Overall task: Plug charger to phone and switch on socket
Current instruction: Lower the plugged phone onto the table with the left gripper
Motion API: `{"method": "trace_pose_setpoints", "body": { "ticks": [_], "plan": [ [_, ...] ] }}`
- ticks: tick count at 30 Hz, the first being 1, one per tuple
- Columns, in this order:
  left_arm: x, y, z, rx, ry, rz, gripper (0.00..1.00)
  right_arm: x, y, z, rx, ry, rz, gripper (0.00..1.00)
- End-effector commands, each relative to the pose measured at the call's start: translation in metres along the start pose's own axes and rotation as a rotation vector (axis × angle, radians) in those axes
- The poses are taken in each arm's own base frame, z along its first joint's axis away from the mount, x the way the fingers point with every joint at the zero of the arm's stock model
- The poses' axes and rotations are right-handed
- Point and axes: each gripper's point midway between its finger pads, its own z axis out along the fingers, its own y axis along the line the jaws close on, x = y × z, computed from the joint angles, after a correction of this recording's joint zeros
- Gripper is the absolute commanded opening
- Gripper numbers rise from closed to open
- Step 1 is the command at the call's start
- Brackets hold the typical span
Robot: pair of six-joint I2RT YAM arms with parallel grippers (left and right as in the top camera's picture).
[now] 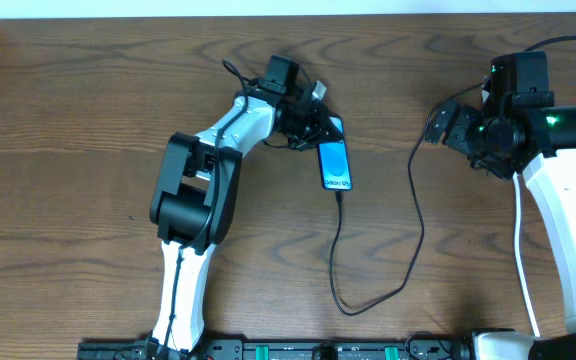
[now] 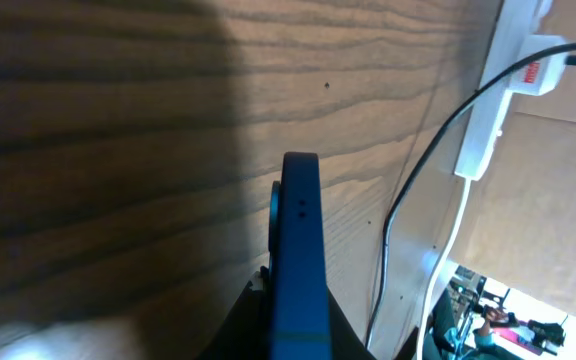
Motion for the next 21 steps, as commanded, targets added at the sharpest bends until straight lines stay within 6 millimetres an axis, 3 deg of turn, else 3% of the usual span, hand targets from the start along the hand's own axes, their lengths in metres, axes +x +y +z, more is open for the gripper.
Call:
{"method": "trace_pose_setpoints", "body": {
  "ticks": [1, 11, 21],
  "plan": [
    [0.003, 0.003, 0.004, -0.016, 0.005, -0.038, 0.08, -0.002, -0.002, -0.003, 0.012, -0.018, 0.01, 0.99],
    [0.009, 0.017, 0.005, -0.089, 0.011, -0.081, 0.07, -0.001, -0.003, -0.003, 0.017, -0.015, 0.01, 0.99],
    [0.015, 0.015, 0.011, -0.105, 0.022, -0.074, 0.07, 0.001, -0.004, -0.003, 0.022, -0.007, 0.011, 0.99]
  ]
}}
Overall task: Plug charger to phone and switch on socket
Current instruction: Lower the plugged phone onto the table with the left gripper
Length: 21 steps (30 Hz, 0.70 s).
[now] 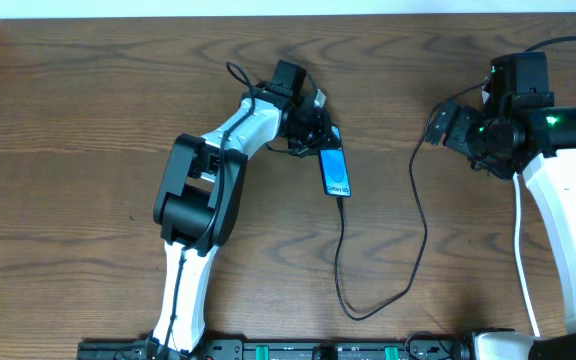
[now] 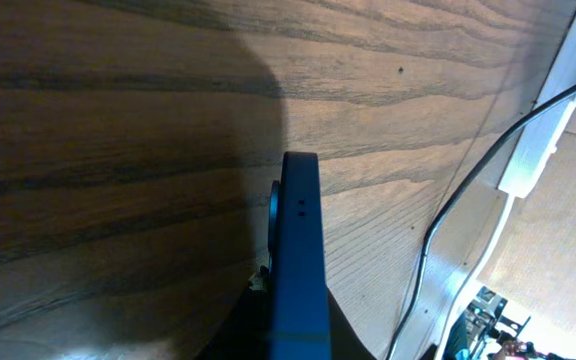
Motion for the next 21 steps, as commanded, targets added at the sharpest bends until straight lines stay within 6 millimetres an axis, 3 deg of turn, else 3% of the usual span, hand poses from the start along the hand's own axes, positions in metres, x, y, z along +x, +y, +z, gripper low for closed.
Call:
{"method": "trace_pose_setpoints", "body": {
  "ticks": [1, 21],
  "plan": [
    [0.007, -0.001, 0.006, -0.005, 0.02, -0.008, 0.07, -0.001, -0.002, -0.003, 0.011, -0.01, 0.01, 0.99],
    [0.018, 0.001, 0.017, -0.061, 0.034, -0.005, 0.08, 0.0, -0.003, -0.003, 0.014, -0.007, 0.01, 0.99]
  ]
}}
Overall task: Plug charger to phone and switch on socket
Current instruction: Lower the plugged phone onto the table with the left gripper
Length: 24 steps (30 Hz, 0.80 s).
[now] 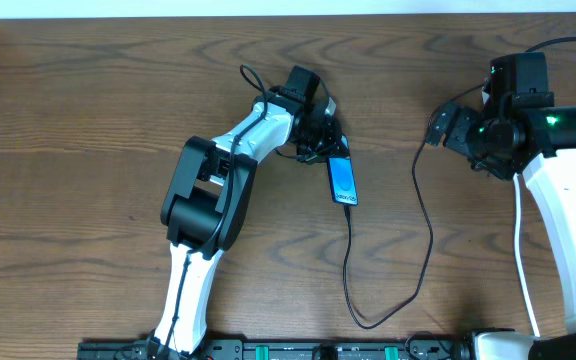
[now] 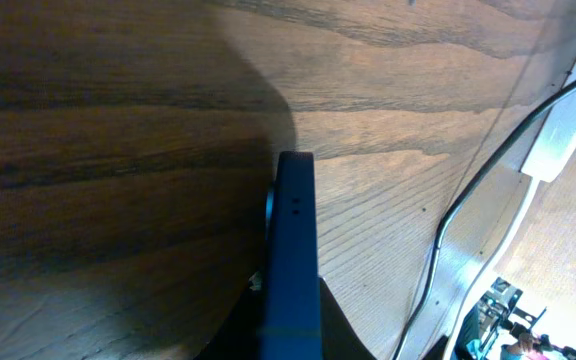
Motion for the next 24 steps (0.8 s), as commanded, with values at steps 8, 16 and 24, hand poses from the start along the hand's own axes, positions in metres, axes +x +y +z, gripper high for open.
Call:
{"method": "trace_pose_setpoints", "body": {
  "ticks": [8, 16, 24],
  "plan": [
    [0.0001, 0.0064, 0.0023, -0.022, -0.003, -0.01, 0.14, 0.0001, -0.0028, -0.0027, 0.014, -0.008, 0.01, 0.99],
    [0.0019, 0.0078, 0.0023, -0.028, 0.004, -0.017, 0.23, 0.001, -0.0052, -0.0019, 0.026, -0.007, 0.011, 0.99],
    [0.002, 0.0149, 0.002, -0.064, -0.004, -0.028, 0.34, 0.0017, -0.0057, -0.0019, 0.028, -0.004, 0.011, 0.99]
  ]
}}
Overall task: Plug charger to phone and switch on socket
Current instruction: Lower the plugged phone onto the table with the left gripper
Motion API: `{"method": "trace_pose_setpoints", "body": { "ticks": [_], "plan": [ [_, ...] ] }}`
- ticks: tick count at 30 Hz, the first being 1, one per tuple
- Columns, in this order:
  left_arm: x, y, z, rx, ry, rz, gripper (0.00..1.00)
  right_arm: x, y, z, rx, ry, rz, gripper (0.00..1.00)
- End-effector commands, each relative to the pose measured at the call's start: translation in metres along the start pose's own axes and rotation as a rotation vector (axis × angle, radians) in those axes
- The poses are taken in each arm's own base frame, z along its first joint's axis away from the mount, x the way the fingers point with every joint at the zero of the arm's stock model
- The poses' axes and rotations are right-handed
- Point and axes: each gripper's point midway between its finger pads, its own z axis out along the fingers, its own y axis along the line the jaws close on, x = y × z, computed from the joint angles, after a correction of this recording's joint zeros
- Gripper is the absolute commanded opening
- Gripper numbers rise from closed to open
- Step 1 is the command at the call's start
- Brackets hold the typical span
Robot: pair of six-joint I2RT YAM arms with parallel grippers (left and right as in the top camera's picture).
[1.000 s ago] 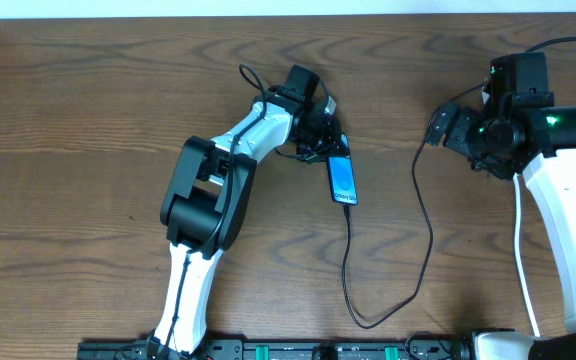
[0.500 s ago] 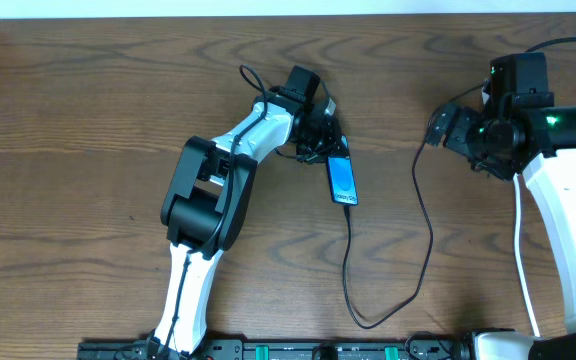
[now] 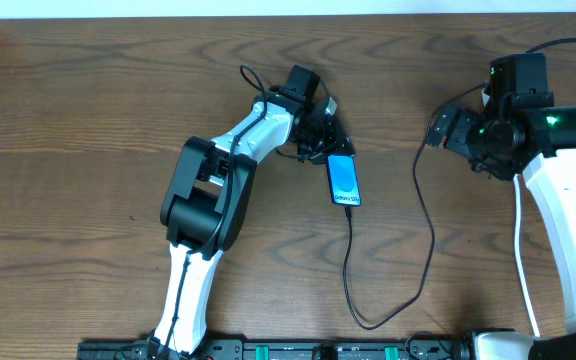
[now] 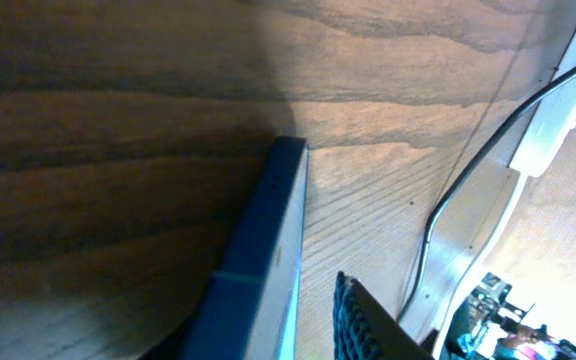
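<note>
A blue phone (image 3: 344, 181) with a lit screen lies on the wooden table (image 3: 88, 120), a black charger cable (image 3: 348, 250) plugged into its near end. My left gripper (image 3: 329, 148) is at the phone's far end. In the left wrist view the phone (image 4: 258, 260) leans away from my right finger (image 4: 353, 315), with a gap between them, so the jaws are open. The cable loops right and up to my right gripper (image 3: 442, 126), whose jaws I cannot make out. A white power strip (image 4: 546, 135) shows at the right edge of the wrist view only.
The cable's loop (image 3: 373, 320) reaches near the table's front edge. My right arm (image 3: 558, 200) stands along the right side. A light wall runs behind the table's far edge (image 3: 288, 18).
My left gripper has opened and let go of the phone. It stood on edge between the fingers; now it has tipped over and shows its full screen. The right arm has not moved.
My left gripper held the phone on edge near the table's middle, cable plugged in. At each later moment it was a little further right and nearer, the cable loop following. Now the phone is let go and lies on the table.
</note>
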Motion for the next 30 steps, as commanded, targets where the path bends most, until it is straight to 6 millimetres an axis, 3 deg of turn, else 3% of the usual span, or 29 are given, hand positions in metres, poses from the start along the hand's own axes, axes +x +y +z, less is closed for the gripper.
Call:
{"method": "trace_pose_setpoints", "body": {
  "ticks": [1, 11, 22, 30],
  "plan": [
    [-0.001, 0.019, 0.002, -0.085, -0.018, -0.023, 0.35, 0.0, -0.002, -0.002, 0.011, -0.011, 0.01, 0.99],
    [0.0, 0.024, 0.002, -0.108, -0.019, -0.032, 0.41, 0.0, -0.003, -0.002, 0.012, -0.008, 0.01, 0.99],
    [-0.002, 0.06, -0.006, -0.303, -0.072, -0.071, 0.42, 0.0, -0.003, -0.002, 0.013, -0.007, 0.01, 0.99],
    [-0.002, 0.062, -0.007, -0.318, -0.074, -0.074, 0.43, 0.0, -0.003, -0.002, 0.012, -0.007, 0.01, 0.99]
  ]
}}
